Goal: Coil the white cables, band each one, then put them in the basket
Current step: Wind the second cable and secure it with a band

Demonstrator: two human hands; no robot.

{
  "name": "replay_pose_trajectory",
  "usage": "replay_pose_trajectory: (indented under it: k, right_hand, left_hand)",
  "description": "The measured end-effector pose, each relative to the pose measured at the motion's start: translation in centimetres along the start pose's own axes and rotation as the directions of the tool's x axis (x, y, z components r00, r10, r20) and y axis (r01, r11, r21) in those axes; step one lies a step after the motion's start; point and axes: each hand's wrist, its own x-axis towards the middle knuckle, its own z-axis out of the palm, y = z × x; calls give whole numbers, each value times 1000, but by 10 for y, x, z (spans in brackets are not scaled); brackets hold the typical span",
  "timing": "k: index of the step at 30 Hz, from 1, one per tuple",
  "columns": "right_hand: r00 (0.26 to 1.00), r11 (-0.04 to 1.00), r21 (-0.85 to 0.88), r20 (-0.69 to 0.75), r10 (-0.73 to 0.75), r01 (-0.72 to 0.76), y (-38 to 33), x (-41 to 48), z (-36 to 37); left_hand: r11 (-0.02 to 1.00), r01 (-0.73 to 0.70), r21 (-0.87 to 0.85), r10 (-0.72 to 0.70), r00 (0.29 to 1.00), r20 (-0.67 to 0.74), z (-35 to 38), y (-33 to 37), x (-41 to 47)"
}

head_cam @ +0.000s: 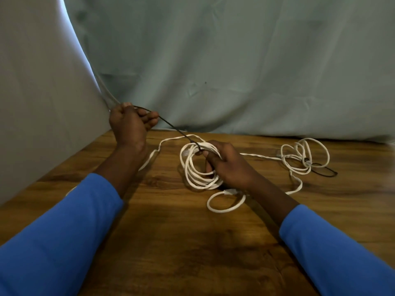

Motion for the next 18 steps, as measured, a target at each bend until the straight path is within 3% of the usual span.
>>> replay_pose_trajectory:
  k: [7, 9, 10, 12, 14, 16, 18]
  right_hand:
    - [986, 996, 83, -165, 30, -17, 15, -2, -5]
    - [975, 992, 120, -215, 56, -31, 16, 0, -6]
    - [969, 990, 138, -236, 71, -39, 15, 1, -6]
    - [959, 982, 176, -263, 108, -62, 15, 2, -6]
    - [951, 975, 208, -279, 134, -76, 16, 3, -7]
    - [942, 973, 223, -310, 125, -56, 17, 4, -7]
    - [925, 970, 239, -353, 138, -54, 17, 4, -7]
  left_hand:
    - [959, 271, 89, -278, 957, 87, -2, -20, -10]
    - [942, 266, 204, -298, 944, 144, 1, -22, -20]
    - [943, 198, 268, -253, 948, 191, 2, -23, -27]
    - [901, -104, 421, -57, 934, 352, 2, -23, -42]
    - [755, -409, 513, 67, 826, 560, 3, -20, -55]
    - [690, -459, 559, -11, 766, 643, 7, -18, -71]
    - [720, -331, 609, -169, 768, 618, 12, -17, -87]
